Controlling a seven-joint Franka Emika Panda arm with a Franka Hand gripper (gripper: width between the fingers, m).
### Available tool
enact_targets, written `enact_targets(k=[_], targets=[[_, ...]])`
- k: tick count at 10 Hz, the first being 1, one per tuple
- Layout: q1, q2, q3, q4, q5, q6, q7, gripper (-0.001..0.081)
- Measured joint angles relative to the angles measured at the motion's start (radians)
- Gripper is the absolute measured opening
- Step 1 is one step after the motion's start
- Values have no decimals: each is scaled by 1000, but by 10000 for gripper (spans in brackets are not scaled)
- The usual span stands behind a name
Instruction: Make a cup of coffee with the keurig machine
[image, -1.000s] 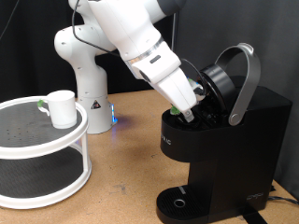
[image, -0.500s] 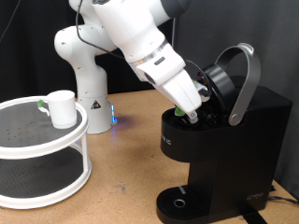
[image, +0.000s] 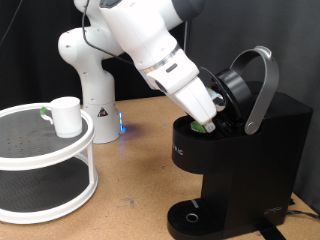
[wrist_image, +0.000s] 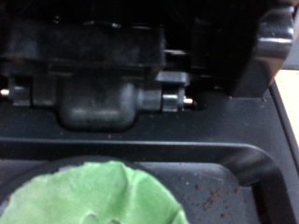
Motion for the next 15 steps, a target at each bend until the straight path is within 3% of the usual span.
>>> enact_targets(k=[5,8,11,15], targets=[[-7,-28,-18,2,75,-32,-56,803],[-37,-83,-53,6,66,-114,-57,803],[-68,-133,-68,13,29,-132,-37,803],[-68,-149,-78,20,57,-181,-50,803]])
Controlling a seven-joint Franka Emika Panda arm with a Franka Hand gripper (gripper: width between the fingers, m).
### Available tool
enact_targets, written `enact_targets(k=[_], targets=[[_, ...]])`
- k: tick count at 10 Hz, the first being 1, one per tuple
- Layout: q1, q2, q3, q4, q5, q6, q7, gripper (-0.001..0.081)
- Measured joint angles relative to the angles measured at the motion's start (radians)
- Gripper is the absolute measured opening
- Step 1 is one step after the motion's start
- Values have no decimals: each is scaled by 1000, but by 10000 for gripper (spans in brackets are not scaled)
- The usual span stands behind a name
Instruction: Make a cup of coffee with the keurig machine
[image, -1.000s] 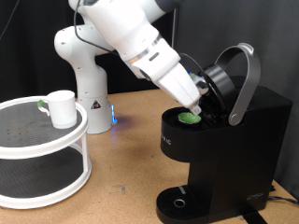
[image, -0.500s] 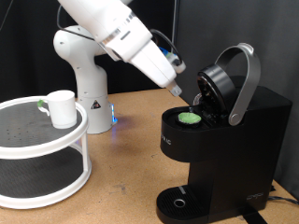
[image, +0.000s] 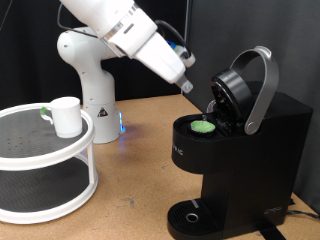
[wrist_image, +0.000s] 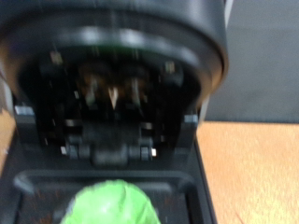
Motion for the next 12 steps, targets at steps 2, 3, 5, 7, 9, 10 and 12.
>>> enact_targets(k=[2,3,5,7,9,10,12], targets=[[-6,-40,-7,18,2,-54,21,803],[-8,-60,-7,26,-2,-63,36,803],[-8,-88,1,47,-15,-71,72,803],[-8,-94,4,81,-21,-112,110,803],[-8,-93,0,87,-22,-129,114,803],[-8,-92,1,85,-15,-123,114,803],[-5,-86,17,88,-16,-120,134,803]])
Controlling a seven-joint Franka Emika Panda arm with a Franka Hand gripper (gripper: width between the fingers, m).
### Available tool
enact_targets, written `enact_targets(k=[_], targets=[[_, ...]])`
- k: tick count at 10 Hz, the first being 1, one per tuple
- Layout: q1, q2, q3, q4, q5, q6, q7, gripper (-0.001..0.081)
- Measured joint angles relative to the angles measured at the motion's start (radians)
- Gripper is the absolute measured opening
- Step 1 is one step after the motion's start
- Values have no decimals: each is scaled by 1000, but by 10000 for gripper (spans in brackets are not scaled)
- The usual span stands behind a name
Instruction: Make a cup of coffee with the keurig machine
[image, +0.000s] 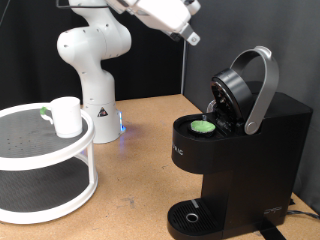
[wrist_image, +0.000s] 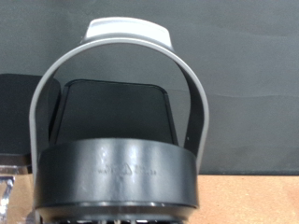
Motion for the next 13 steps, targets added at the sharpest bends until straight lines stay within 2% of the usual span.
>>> enact_targets(k=[4,8,13], targets=[[24,52,83,69,-39,16,124,803],[74,91,131,123,23,23,127,803],[106,127,191,155,57,91,155,803]])
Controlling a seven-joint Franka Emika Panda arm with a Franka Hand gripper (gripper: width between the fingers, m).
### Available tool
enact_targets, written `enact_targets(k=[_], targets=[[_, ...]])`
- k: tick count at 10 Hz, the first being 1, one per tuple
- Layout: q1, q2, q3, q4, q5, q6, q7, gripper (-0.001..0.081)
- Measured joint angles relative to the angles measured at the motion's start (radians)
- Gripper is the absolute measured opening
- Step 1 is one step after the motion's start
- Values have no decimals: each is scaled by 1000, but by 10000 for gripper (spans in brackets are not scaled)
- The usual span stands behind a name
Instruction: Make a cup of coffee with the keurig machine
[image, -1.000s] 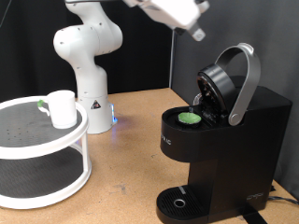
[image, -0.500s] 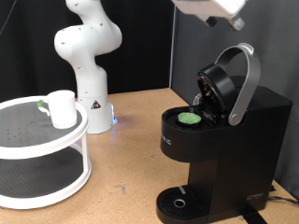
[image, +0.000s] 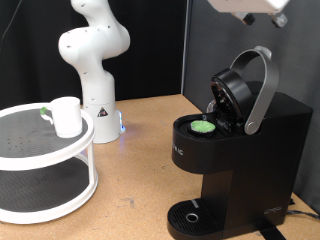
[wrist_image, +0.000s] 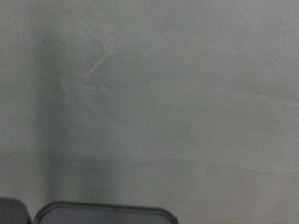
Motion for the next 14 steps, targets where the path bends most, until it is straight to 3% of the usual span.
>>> enact_targets(k=[7,8,9,10,11,12,13,14], targets=[[14,80,58,26,6,43,32,792],[14,88,62,26,6,44,30,610],[14,92,64,26,6,44,29,610],[14,93,65,25,6,44,27,414],[14,93,65,25,6,44,26,414],[13,93,65,24,4,44,24,212],[13,93,64,24,1,44,23,83],[12,93,63,23,-4,44,23,83]])
